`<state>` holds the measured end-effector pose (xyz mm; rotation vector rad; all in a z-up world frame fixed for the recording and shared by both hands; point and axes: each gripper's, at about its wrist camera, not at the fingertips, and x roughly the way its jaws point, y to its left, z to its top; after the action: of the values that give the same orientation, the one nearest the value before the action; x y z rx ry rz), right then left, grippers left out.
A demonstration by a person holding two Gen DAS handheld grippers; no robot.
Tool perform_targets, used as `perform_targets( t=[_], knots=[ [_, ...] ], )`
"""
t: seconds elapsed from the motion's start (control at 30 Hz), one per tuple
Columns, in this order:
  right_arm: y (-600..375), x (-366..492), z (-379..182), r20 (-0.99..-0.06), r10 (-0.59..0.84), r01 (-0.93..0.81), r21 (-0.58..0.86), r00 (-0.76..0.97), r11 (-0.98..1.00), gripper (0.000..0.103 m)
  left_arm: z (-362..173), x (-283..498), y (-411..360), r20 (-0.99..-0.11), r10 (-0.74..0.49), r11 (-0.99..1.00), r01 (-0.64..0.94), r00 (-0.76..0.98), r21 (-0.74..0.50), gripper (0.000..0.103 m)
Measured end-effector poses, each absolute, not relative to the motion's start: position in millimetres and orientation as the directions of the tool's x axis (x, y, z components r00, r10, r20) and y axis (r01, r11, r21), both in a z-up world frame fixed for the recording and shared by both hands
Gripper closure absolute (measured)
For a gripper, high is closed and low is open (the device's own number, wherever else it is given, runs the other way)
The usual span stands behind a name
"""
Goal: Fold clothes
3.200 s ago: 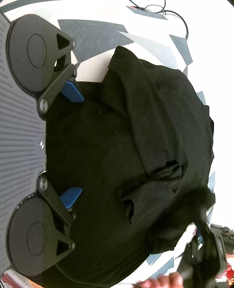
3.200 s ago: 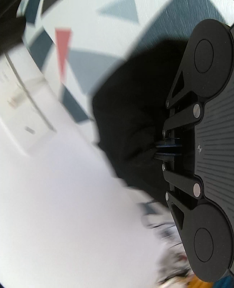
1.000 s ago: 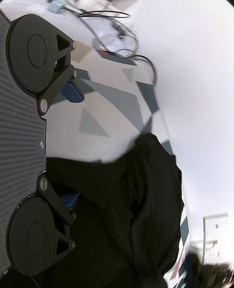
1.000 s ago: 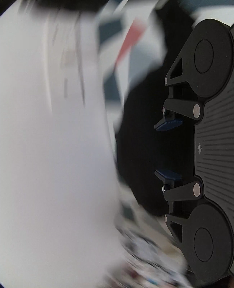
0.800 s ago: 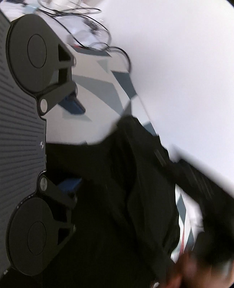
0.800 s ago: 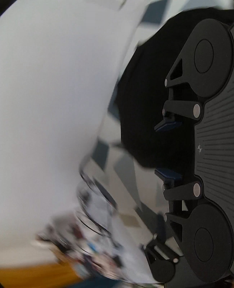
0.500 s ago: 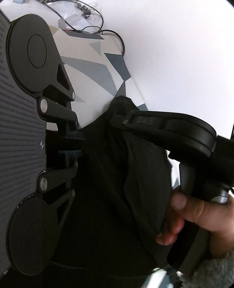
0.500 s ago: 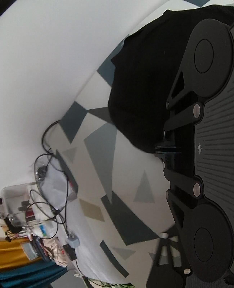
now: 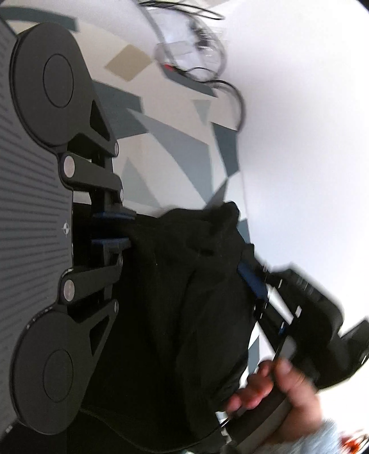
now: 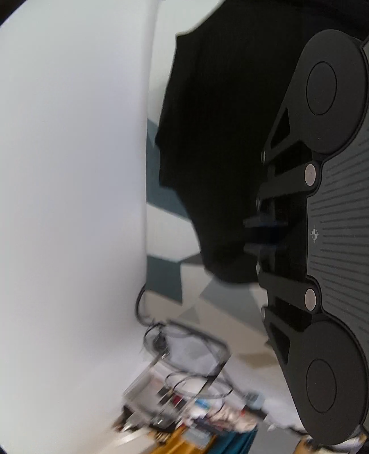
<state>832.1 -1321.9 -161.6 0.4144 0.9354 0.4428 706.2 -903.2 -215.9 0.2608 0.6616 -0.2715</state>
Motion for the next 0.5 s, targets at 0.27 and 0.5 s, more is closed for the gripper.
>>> perform_targets(
  t=[0.27, 0.5],
  knots=[
    [-1273, 857, -158, -0.712, 0.551, -0.337, 0.438, 0.435, 0.833, 0.066, -225, 703, -922, -0.610, -0.171, 0.862, 0.417, 0.774, 0.287, 0.081],
    [-1259, 891, -179, -0.772, 0.586, -0.354, 0.490, 0.249, 0.796, 0.077, -227, 701, -919, -0.577, -0.152, 0.846, 0.408, 0.802, 0.344, 0.054]
  ],
)
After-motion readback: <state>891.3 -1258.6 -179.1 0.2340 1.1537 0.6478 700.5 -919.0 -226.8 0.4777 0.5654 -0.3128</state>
